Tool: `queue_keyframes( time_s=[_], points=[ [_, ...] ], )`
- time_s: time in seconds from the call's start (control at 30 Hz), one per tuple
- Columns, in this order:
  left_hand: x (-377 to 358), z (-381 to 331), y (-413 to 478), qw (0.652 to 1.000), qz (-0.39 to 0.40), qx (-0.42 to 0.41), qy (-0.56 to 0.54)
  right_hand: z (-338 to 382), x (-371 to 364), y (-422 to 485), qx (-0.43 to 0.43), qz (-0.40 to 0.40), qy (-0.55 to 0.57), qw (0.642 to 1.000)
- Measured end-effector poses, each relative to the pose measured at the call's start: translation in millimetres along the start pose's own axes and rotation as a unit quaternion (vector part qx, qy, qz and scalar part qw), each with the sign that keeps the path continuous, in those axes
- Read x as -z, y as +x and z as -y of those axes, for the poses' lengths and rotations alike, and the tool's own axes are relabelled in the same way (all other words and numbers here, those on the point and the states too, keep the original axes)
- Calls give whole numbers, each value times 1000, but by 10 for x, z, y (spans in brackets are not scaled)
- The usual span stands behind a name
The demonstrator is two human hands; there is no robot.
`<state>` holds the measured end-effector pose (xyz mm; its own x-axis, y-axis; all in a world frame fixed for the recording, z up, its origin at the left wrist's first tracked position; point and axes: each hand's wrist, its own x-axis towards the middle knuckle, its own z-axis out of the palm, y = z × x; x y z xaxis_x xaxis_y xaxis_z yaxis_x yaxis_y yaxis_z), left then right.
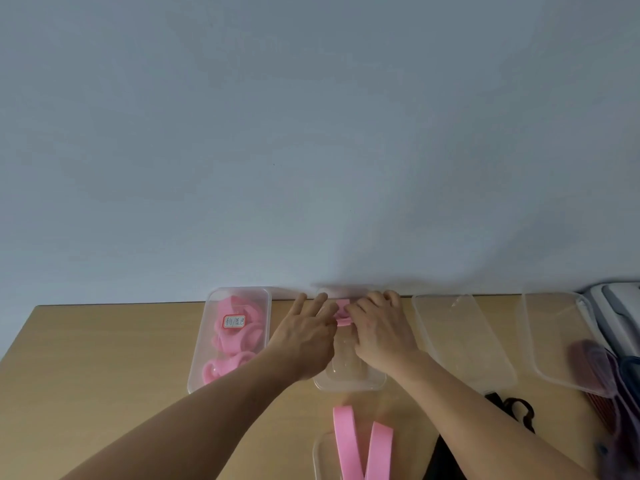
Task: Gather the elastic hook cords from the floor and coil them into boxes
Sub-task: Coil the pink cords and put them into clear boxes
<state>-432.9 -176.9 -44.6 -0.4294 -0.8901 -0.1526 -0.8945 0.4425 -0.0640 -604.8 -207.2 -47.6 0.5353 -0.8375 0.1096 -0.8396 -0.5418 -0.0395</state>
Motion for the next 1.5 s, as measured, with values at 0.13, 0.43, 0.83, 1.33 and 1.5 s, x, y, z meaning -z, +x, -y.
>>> queue_keyframes(
  time_s=[0.13, 0.43, 0.83, 1.33, 1.5],
  points=[
    [31, -18, -7, 1000, -4, 4, -1, 20, 27, -66, -24, 12, 23, 999],
    [247, -131, -210, 989, -72, 88, -97, 6, 381, -310, -42, -52, 107, 992],
    [314, -1066, -1154, 937, -72, 175, -293, 235, 603, -1473, -34, 108, 310, 944],
    [260, -1049, -1390, 938, 42, 128, -318, 718, 456, -2018, -138, 278, 164, 936],
    [278, -1008, -1455, 944, 67, 83, -311, 780, 477, -2064, -219, 252, 297, 895]
  ],
)
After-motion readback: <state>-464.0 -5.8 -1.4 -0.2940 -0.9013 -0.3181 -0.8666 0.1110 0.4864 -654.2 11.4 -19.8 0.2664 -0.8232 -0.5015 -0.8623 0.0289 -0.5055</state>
